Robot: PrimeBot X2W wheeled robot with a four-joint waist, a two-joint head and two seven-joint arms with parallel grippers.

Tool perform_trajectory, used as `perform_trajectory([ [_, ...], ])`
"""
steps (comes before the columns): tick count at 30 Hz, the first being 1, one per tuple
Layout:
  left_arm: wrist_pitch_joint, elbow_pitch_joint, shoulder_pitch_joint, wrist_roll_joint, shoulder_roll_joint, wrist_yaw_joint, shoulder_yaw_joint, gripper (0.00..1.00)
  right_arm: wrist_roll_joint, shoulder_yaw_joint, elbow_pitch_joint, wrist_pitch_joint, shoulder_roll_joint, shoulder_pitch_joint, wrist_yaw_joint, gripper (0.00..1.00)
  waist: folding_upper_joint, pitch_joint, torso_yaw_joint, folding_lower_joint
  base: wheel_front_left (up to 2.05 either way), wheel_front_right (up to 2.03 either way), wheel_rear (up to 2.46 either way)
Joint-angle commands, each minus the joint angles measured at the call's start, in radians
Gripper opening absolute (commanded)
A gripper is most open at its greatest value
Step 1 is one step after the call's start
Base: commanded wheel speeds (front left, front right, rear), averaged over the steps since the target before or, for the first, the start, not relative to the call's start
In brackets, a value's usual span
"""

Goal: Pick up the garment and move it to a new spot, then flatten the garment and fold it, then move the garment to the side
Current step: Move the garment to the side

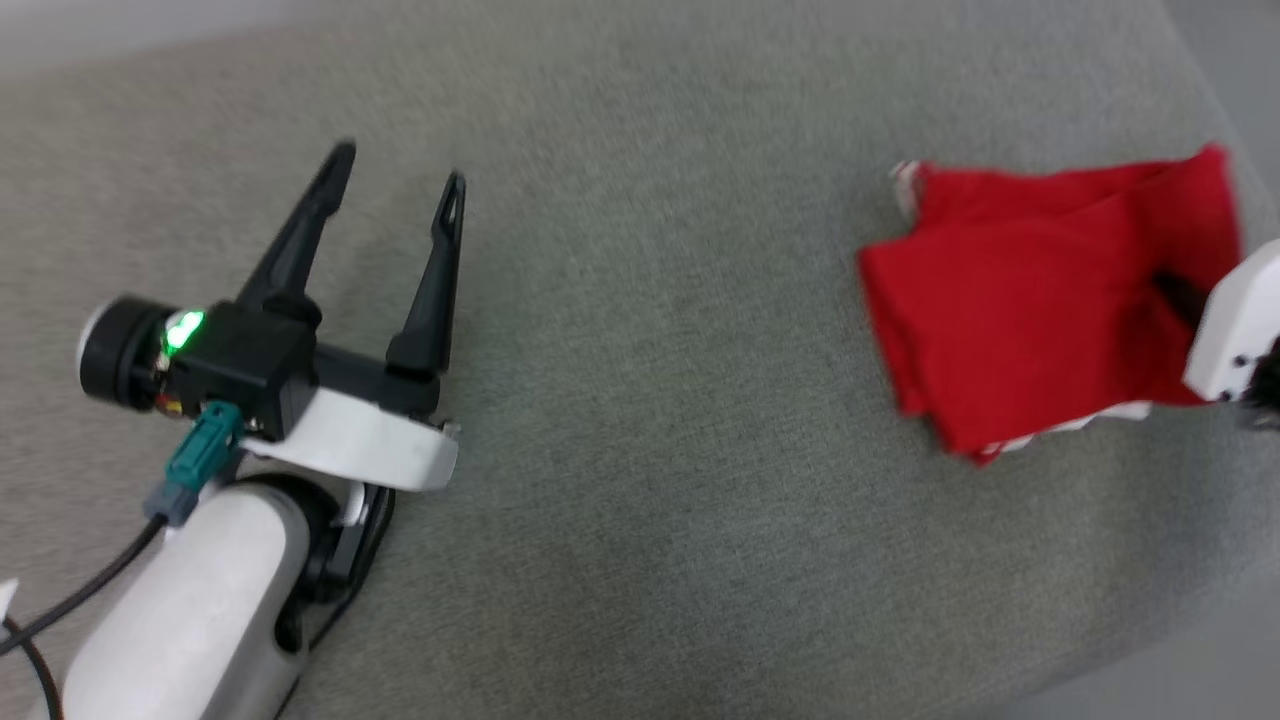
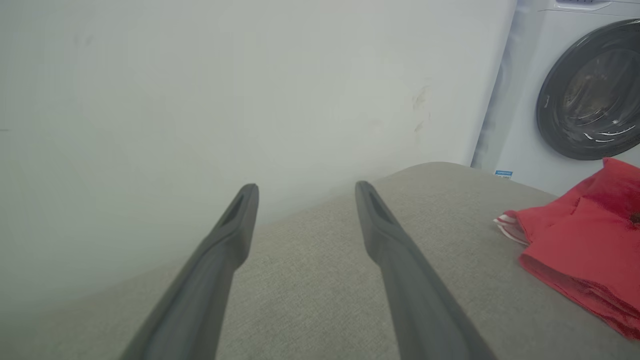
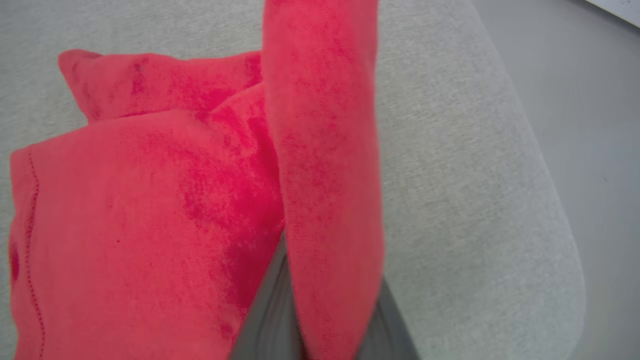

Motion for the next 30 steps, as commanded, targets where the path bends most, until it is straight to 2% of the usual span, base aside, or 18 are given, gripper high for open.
perform_trajectory([
  [1, 0.015, -0.015, -0.039, 0.013, 0.011, -0.008, -0.005, 1.00, -0.017, -0.018, 0.025, -0.030, -0.020, -0.033, -0.001, 0.00, -0.0001, 0.164, -0.075, -0.0001, 0.00, 0.00, 0.00],
  [7, 0.074, -0.071, -0.156, 0.059, 0.014, -0.042, -0.044, 1.00, -0.130, -0.127, 0.146, -0.222, -0.079, -0.139, -0.001, 0.00, -0.0001, 0.254, -0.058, -0.0001, 0.00, 0.00, 0.00],
  [14, 0.117, -0.113, -0.230, 0.090, 0.017, -0.060, -0.069, 1.00, -0.277, -0.240, 0.246, -0.492, -0.068, -0.236, -0.001, 0.00, -0.0001, 0.317, -0.037, -0.0001, 0.00, 0.00, 0.00],
  [15, 0.123, -0.118, -0.234, 0.094, 0.020, -0.060, -0.071, 1.00, -0.302, -0.250, 0.257, -0.529, -0.061, -0.246, -0.001, 0.72, -0.0001, 0.327, -0.036, -0.0001, 0.00, 0.00, 0.00],
  [16, 0.127, -0.122, -0.239, 0.094, 0.023, -0.061, -0.072, 1.00, -0.323, -0.260, 0.274, -0.556, -0.051, -0.254, -0.001, 1.00, -0.0001, 0.335, -0.035, -0.0001, 0.00, 0.00, 0.00],
  [23, 0.124, -0.114, -0.222, 0.089, 0.032, -0.051, -0.068, 1.00, -0.446, -0.306, 0.380, -0.698, -0.008, -0.293, -0.001, 1.00, -0.0001, 0.331, -0.038, -0.0001, 0.00, 0.00, 0.00],
  [30, 0.044, -0.047, -0.142, 0.048, -0.006, -0.025, -0.060, 1.00, -0.552, -0.326, 0.416, -0.742, -0.057, -0.250, -0.001, 1.00, -0.0001, 0.186, -0.024, -0.0001, 0.00, 0.00, 0.00],
])
